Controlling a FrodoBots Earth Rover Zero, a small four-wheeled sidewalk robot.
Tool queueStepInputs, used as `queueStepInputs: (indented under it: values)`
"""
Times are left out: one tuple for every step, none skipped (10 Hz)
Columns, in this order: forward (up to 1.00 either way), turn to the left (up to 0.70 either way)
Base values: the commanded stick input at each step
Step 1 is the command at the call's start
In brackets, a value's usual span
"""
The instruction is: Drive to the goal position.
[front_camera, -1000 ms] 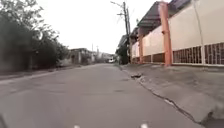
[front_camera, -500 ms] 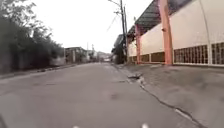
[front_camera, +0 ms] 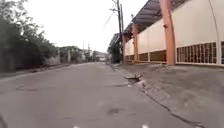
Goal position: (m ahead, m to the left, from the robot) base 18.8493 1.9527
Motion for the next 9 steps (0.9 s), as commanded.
queueStepInputs:
  values:
    - [1.00,0.00]
    - [1.00,0.00]
    - [1.00,0.00]
    - [1.00,0.00]
    - [1.00,0.00]
    - [1.00,0.00]
    - [1.00,0.00]
    - [1.00,0.00]
    - [1.00,0.00]
